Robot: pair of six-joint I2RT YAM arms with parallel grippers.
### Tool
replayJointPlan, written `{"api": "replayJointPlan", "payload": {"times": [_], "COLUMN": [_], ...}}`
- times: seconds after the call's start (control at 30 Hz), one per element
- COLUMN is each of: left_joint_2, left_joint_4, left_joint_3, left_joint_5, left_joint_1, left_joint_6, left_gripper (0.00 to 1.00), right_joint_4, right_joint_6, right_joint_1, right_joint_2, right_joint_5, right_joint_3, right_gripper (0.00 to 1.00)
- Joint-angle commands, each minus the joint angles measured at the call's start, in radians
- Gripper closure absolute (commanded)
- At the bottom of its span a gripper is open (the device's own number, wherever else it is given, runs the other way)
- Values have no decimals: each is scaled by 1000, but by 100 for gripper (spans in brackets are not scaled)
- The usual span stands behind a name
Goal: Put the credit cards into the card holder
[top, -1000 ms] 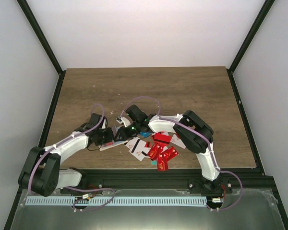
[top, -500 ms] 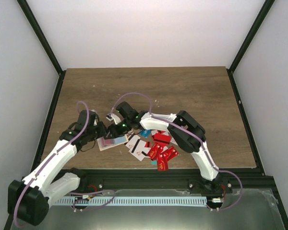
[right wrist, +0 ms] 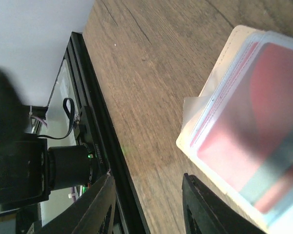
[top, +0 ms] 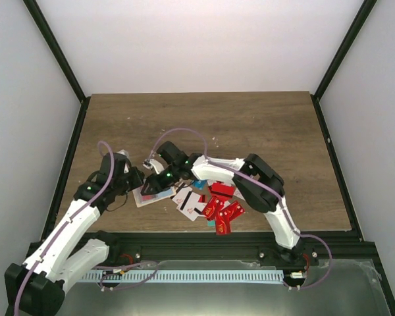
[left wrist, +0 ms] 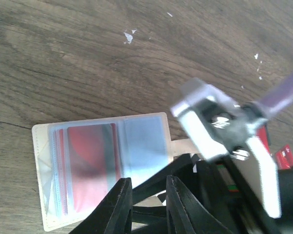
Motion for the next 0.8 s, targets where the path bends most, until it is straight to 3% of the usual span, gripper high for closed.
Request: {"api": "replayJointPlan", "payload": {"times": [0.0, 0.3, 0.77], "left_joint_2": [-11, -19, 155], "left_joint_4": [-12, 92, 305], "left_joint_3": [35, 9, 42], "left_joint_5": [58, 167, 154], "left_joint_1": [-2, -67, -405], "left_joint_6": [19, 30, 19], "left_gripper": [78, 78, 78], "right_joint_4": [-64, -158, -355], "right_joint_6": [-45, -22, 112], "right_joint_1": [-7, -51, -148], "right_joint_2": [-153, -425, -871], "right_joint_5": [108, 324, 607], "right_joint_3": [-39, -253, -587], "right_gripper": [60, 57, 35]}}
